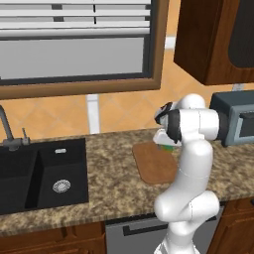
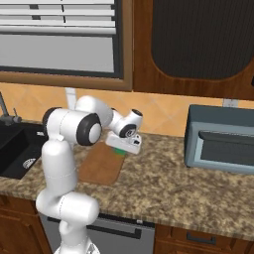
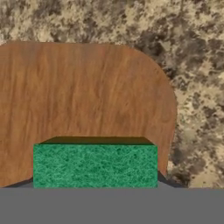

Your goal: Pick up the sponge from the counter and clean the cutting board by briefly scrubbing or pressing down on the cutting board. Once finished, release the sponge.

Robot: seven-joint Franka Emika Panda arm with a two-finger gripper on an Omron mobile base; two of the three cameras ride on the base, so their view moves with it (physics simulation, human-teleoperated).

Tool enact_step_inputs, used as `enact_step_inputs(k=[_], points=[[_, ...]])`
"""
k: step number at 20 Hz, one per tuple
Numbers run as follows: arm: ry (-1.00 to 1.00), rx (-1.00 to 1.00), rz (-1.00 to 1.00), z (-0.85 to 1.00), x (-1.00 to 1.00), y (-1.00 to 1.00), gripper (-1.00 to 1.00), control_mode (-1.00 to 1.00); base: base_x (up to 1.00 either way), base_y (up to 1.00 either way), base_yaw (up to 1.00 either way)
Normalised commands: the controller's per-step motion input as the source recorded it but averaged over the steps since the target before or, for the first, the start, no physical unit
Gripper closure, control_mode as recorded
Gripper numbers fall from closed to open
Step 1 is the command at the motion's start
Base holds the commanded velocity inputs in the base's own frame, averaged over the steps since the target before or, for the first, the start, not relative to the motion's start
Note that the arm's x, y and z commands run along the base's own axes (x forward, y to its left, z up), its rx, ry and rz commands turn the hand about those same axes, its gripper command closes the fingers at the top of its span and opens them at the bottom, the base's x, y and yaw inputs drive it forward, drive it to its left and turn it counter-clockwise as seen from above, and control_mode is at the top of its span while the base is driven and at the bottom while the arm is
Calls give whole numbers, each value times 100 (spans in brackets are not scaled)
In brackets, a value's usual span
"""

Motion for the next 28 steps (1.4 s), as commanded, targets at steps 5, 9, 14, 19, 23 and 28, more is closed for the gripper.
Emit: enact_step_inputs(k=[5, 9, 14, 19, 23, 28], points=[[-4, -9, 0, -69, 3, 56, 100, -100, 0, 0, 0], [-3, -15, 0, -34, 0, 59, 100, -100, 0, 0, 0], [0, -6, 0, 35, 0, 49, 100, -100, 0, 0, 0], [-2, -2, 0, -71, 4, 71, 100, -100, 0, 0, 0], [-3, -18, 5, -100, -10, 39, 100, -100, 0, 0, 0], [-7, 0, 1, 12, -92, -7, 100, -100, 0, 0, 0]])
